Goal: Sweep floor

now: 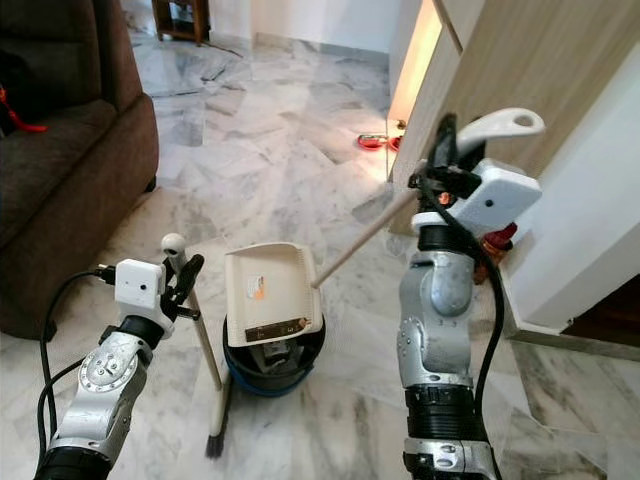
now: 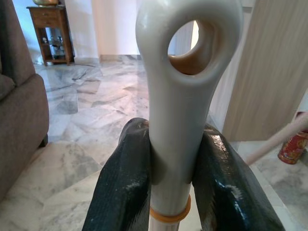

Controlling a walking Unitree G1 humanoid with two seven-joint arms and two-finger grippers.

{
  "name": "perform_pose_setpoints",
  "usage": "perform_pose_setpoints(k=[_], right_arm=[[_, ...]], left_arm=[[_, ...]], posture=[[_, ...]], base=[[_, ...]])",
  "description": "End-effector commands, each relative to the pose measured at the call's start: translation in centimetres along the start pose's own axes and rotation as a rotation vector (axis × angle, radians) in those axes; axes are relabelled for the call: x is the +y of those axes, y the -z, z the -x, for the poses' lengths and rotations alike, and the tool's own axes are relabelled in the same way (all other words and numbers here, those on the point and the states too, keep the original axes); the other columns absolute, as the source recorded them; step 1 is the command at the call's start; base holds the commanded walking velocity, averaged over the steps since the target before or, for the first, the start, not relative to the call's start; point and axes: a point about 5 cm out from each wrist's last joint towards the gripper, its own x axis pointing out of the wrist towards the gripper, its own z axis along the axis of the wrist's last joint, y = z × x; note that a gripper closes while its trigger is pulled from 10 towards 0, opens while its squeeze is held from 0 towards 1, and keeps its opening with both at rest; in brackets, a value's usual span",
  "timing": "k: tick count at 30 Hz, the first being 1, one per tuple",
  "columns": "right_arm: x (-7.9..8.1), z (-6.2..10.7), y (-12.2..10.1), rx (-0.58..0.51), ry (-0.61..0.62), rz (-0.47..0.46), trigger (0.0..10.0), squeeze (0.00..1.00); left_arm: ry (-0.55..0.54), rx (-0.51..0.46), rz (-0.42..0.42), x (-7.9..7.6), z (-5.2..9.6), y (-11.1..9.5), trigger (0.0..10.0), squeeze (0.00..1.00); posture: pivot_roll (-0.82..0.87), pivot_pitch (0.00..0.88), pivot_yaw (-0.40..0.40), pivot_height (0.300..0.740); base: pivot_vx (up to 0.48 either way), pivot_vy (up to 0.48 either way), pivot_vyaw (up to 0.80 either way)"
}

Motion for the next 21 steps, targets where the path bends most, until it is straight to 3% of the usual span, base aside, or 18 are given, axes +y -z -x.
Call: perform_pose_setpoints(k=[1,7,10,17,21], right_arm=[[2.6,0.4,-1.5,-0.095,-0.094,-0.022,10.0,0.00],[6.0,1.9,-1.5,-0.097,-0.219,-0.070,10.0,0.00],[7.0,2.3,-1.7,-0.107,-0.271,-0.066,10.0,0.00],[7.2,2.4,-1.7,-0.099,-0.272,-0.072,10.0,0.00],[6.4,1.7,-1.9,-0.115,-0.209,-0.033,10.0,0.00]], left_arm=[[0.034,-0.049,0.006,-0.7,-0.4,-1.0,10.0,0.00],[0.037,-0.051,0.004,-0.7,-0.4,-1.1,10.0,0.00],[0.040,-0.051,0.004,-0.8,-0.4,-1.1,10.0,0.00],[0.042,-0.048,0.007,-0.9,-0.3,-1.1,10.0,0.00],[0.040,-0.048,0.009,-0.9,-0.2,-1.0,10.0,0.00]], posture=[[0.25,0.083,-0.130,0.740],[0.25,0.087,-0.130,0.740],[0.25,0.089,-0.131,0.740],[0.25,0.090,-0.133,0.740],[0.25,0.090,-0.135,0.740]], base=[[0.000,0.000,0.00],[0.000,0.000,0.00],[0.000,0.000,0.00],[0.000,0.000,0.00],[0.000,0.000,0.00]])
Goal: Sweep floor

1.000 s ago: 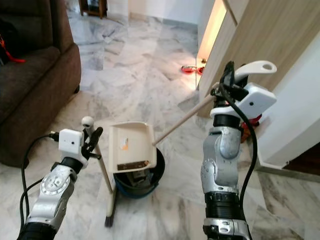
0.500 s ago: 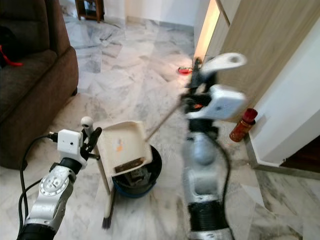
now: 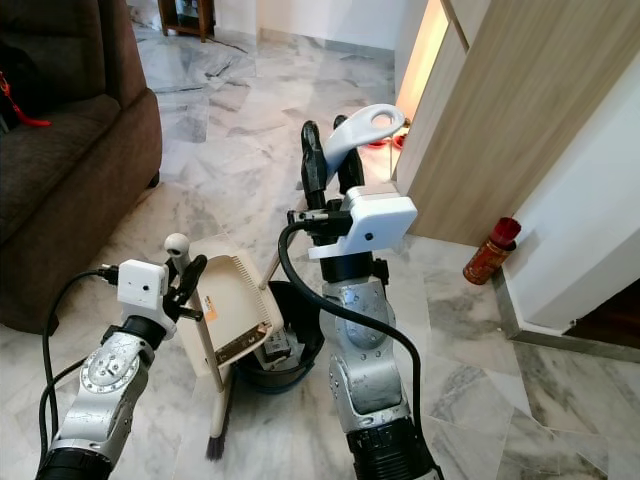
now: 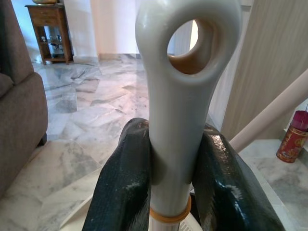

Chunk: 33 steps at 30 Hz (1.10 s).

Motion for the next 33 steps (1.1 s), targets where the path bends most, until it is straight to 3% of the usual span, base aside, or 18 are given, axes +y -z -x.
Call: perform_pose_setpoints(k=[1,7,14,33], right_arm=[[-0.7,-1.1,-2.1,-0.108,0.039,0.029,10.0,0.00],[-1.2,-1.6,-2.4,-0.121,0.066,0.052,10.0,0.00],[-0.3,-2.1,-3.3,-0.187,0.022,0.075,10.0,0.00],[2.3,-1.5,-4.5,-0.283,-0.150,0.176,10.0,0.00]], left_arm=[[0.023,-0.043,0.007,-0.6,-0.3,-0.9,10.0,0.00],[0.024,-0.044,0.009,-0.7,-0.3,-0.9,10.0,0.00],[0.019,-0.045,0.007,-0.6,-0.3,-0.9,10.0,0.00],[0.030,-0.058,0.001,-0.6,-0.3,-1.2,10.0,0.00]], posture=[[0.25,0.090,-0.135,0.740],[0.25,0.089,-0.138,0.740],[0.25,0.092,-0.138,0.740],[0.25,0.099,-0.134,0.740]], base=[[0.000,0.000,0.00],[0.000,0.000,0.00],[0.000,0.000,0.00],[0.000,0.000,0.00]])
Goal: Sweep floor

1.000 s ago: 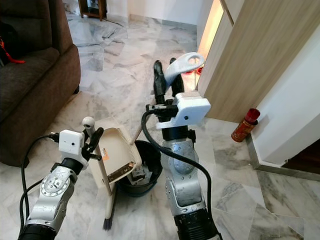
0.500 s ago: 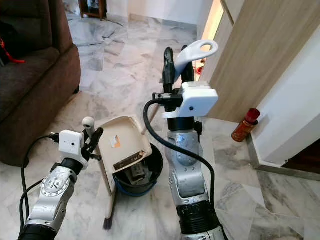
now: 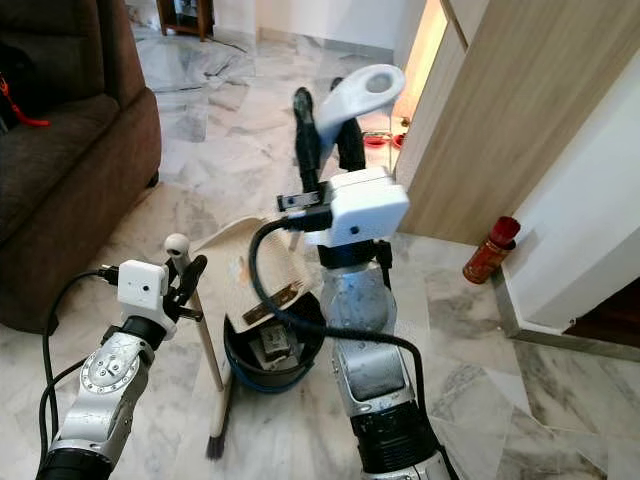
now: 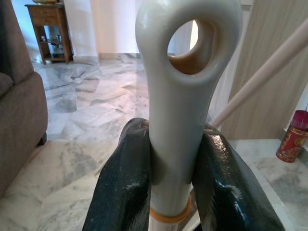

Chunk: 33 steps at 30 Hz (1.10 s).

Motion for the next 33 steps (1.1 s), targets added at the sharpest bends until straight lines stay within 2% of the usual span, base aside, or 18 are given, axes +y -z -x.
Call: perform_pose_setpoints(k=[1,5,6,12,33], right_arm=[[0.2,-0.5,-2.0,-0.121,-0.019,0.017,10.0,0.00],[0.3,-0.4,-2.1,-0.133,-0.036,0.036,10.0,0.00],[0.8,-0.2,-2.4,-0.154,-0.080,0.067,10.0,0.00],[1.7,0.3,-2.4,-0.172,-0.149,0.110,10.0,0.00],[2.6,0.6,-2.7,-0.218,-0.208,0.190,10.0,0.00]], left_arm=[[0.031,-0.058,0.001,-0.7,-0.3,-1.2,10.0,0.00],[0.033,-0.058,0.000,-0.7,-0.3,-1.2,10.0,0.00],[0.035,-0.059,-0.001,-0.7,-0.3,-1.2,10.0,0.00],[0.037,-0.059,0.000,-0.8,-0.4,-1.2,10.0,0.00],[0.037,-0.063,0.001,-0.8,-0.5,-1.2,10.0,0.00]], posture=[[0.25,0.099,-0.134,0.740],[0.24,0.100,-0.134,0.740],[0.24,0.100,-0.134,0.740],[0.24,0.101,-0.136,0.740],[0.24,0.098,-0.136,0.740]], base=[[0.000,0.000,0.00],[0.000,0.000,0.00],[0.000,0.000,0.00],[0.000,0.000,0.00],[0.000,0.000,0.00]])
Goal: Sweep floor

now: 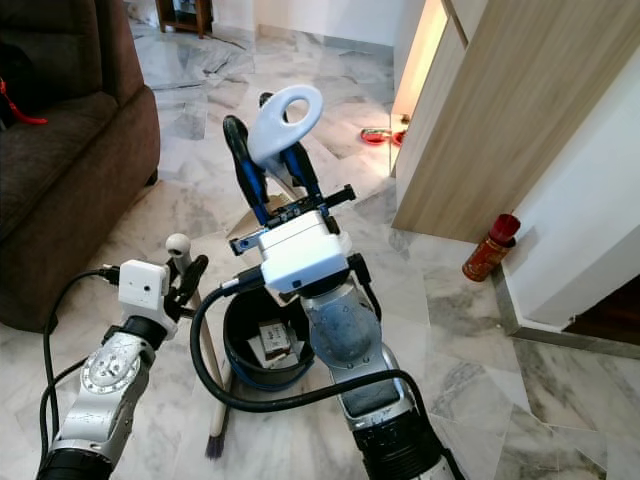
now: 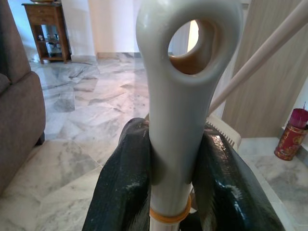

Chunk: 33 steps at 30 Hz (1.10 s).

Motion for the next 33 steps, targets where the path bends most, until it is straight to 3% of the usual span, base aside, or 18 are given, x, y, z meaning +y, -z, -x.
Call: perform_pose_setpoints(k=[1,23,30,31,33], right_arm=[[-0.4,-0.7,-2.0,-0.128,0.002,0.034,10.0,0.00],[-0.9,-0.2,-0.9,-0.068,0.012,0.060,10.0,0.00],[-3.0,0.3,0.5,-0.016,0.053,0.175,10.0,0.00],[-4.5,0.5,1.2,0.017,0.078,0.242,10.0,0.00],[-5.6,0.8,1.8,0.042,0.098,0.288,10.0,0.00]], left_arm=[[0.033,-0.062,0.002,-0.7,-0.5,-1.2,10.0,0.00],[0.039,-0.058,0.004,-0.9,-0.5,-1.1,10.0,0.00],[0.038,-0.056,0.003,-0.9,-0.5,-1.1,10.0,0.00],[0.038,-0.056,0.002,-0.8,-0.5,-1.1,10.0,0.00],[0.038,-0.056,0.003,-0.8,-0.5,-1.1,10.0,0.00]], posture=[[0.24,0.098,-0.136,0.740],[0.24,0.095,-0.139,0.740],[0.24,0.094,-0.138,0.740],[0.24,0.094,-0.137,0.740],[0.24,0.093,-0.137,0.740]], base=[[0.000,0.000,0.00],[0.000,0.000,0.00],[0.000,0.000,0.00],[0.000,0.000,0.00],[0.000,0.000,0.00]])
